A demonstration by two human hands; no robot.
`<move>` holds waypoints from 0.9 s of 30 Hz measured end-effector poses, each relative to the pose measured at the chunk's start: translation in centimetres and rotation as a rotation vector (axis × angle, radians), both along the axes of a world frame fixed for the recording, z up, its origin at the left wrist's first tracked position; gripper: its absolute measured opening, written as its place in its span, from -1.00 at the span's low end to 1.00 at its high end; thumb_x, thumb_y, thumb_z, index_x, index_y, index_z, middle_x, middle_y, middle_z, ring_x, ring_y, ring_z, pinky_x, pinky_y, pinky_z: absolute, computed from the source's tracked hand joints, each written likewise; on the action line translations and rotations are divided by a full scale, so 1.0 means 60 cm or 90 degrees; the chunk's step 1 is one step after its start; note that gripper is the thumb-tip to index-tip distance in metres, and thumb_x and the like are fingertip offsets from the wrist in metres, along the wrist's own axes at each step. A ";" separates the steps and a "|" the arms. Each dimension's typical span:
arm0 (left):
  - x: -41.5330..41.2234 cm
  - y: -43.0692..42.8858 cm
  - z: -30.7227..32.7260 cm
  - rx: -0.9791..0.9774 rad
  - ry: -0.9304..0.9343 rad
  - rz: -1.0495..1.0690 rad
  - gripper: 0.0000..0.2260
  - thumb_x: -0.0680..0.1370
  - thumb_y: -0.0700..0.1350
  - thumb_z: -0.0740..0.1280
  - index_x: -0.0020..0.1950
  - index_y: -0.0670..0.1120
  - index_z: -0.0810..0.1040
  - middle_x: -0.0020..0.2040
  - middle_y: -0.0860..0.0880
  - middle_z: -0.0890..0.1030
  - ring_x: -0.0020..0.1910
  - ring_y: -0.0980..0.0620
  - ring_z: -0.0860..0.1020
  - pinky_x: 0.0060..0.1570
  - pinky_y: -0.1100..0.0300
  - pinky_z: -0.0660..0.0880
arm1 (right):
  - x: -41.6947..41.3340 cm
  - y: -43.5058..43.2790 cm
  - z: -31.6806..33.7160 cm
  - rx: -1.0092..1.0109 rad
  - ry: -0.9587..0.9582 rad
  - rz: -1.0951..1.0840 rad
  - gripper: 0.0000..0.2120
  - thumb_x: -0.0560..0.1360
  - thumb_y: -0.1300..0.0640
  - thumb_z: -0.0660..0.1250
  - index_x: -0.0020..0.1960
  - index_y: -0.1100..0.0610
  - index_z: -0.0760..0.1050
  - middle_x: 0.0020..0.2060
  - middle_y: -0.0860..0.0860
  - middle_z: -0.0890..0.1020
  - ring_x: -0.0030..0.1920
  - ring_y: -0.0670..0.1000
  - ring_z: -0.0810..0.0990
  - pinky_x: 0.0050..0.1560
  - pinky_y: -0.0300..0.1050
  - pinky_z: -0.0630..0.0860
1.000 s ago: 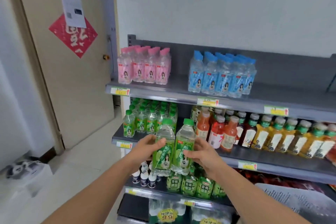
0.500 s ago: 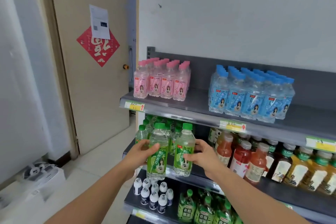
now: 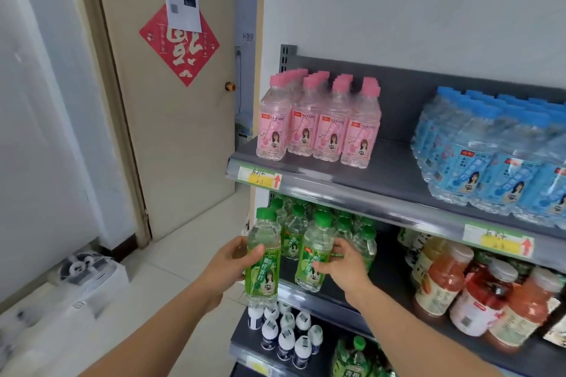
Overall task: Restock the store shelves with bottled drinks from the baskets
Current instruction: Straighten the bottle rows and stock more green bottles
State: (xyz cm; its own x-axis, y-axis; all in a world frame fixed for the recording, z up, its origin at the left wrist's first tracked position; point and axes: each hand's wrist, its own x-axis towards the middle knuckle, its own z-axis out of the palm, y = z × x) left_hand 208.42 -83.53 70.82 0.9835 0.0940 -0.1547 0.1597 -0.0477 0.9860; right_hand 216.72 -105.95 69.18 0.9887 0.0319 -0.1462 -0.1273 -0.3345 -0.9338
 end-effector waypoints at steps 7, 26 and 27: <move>0.056 0.046 -0.030 -0.029 0.013 -0.003 -0.51 0.35 0.19 0.40 0.22 0.03 0.50 0.13 0.01 0.65 0.15 0.00 0.58 0.22 -0.04 0.47 | 0.059 0.067 -0.051 -0.074 0.000 -0.015 -0.25 0.27 0.32 0.57 0.38 0.14 0.35 0.22 0.09 0.58 0.12 0.09 0.60 0.24 0.07 0.51; 0.116 0.054 -0.097 -0.049 0.046 -0.022 -0.46 0.29 0.22 0.45 0.18 0.01 0.52 0.11 0.00 0.65 0.14 -0.02 0.59 0.15 0.04 0.50 | 0.107 0.114 -0.112 -0.140 -0.018 0.044 -0.37 0.31 0.31 0.54 0.27 0.08 0.34 -0.02 -0.08 0.57 0.08 0.03 0.61 0.16 -0.09 0.53; 0.118 0.050 -0.099 -0.055 0.045 -0.025 -0.50 0.33 0.19 0.47 0.18 0.00 0.52 0.12 0.00 0.64 0.14 -0.01 0.59 0.11 0.09 0.50 | 0.105 0.114 -0.110 -0.156 -0.034 0.046 -0.42 0.30 0.28 0.56 0.19 0.07 0.34 -0.06 -0.10 0.57 0.03 0.02 0.61 0.11 -0.08 0.56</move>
